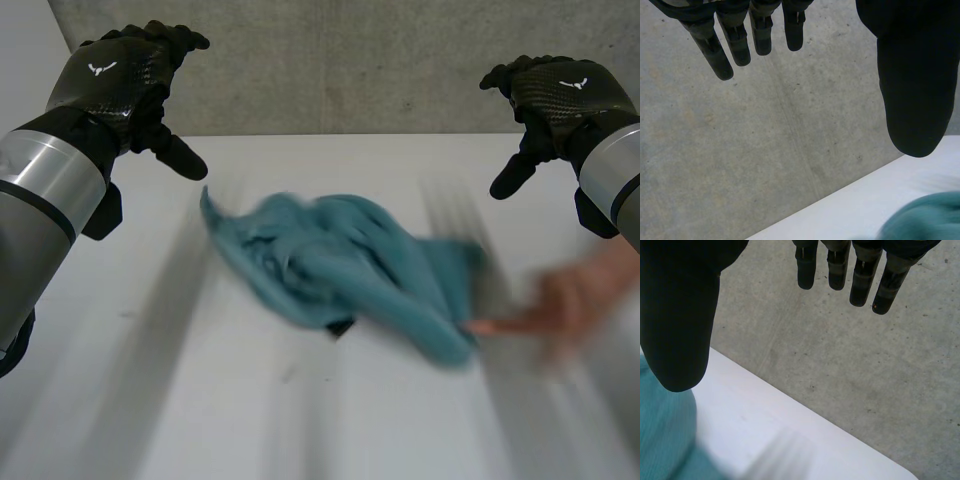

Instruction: Fold the laundry

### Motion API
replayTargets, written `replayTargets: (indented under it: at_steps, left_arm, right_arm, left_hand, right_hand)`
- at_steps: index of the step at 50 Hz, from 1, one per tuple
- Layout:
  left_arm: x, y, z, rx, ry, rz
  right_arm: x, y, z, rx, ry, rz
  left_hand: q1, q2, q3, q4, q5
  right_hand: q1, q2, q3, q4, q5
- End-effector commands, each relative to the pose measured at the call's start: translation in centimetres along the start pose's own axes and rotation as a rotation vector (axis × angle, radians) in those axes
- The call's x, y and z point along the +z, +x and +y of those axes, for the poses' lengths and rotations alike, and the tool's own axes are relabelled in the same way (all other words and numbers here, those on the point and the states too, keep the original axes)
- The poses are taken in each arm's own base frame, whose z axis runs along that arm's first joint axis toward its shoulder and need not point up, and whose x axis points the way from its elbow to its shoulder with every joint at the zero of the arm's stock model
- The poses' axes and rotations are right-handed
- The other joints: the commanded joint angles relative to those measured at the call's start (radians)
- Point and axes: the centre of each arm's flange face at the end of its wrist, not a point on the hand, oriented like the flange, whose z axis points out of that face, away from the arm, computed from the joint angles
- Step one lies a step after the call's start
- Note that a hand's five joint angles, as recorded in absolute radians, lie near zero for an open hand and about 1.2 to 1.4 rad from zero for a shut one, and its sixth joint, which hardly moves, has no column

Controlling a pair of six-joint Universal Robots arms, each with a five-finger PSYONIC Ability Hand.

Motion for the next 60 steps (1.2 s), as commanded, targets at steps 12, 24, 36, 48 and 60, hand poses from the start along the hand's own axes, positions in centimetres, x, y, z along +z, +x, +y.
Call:
replayTargets:
  at_steps: [12,24,36,48,60]
  left_arm:
    - [0.2,0.0,0.1,0.004,0.015,0.000]
    - [1.5,0.1,3.1,0.041,-0.078,0.007]
    - [-0.1,3.4,9.9,0.032,-0.291,0.108]
    - [-1.3,6.3,16.8,0.054,-0.457,0.206]
    - [0.5,7.1,19.8,0.110,-0.458,0.239]
  right_arm:
    - [0.0,-0.3,0.2,-0.031,-0.003,-0.033]
    - [-1.2,-1.4,1.6,-0.223,-0.105,-0.103]
    - [-5.1,-4.8,7.8,-0.104,-0.393,-0.306]
    - [-11.1,-6.2,13.5,-0.223,-0.604,-0.512]
    - [-11.5,-3.9,15.6,-0.215,-0.545,-0.380]
  left_hand:
    - [-0.003,-0.002,-0.001,-0.001,-0.004]
    - [0.123,0.124,0.125,0.125,0.122]
    - [0.176,0.177,0.178,0.178,0.175]
    - [0.252,0.253,0.254,0.254,0.251]
    - [0.561,0.561,0.562,0.563,0.559]
  right_hand:
    - [-0.014,-0.043,-0.039,-0.057,-0.057]
    - [0.046,0.017,0.021,0.003,0.003]
    - [0.043,0.015,0.018,0.001,0.000]
    - [0.245,0.216,0.220,0.203,0.202]
    - [0.316,0.288,0.291,0.274,0.273]
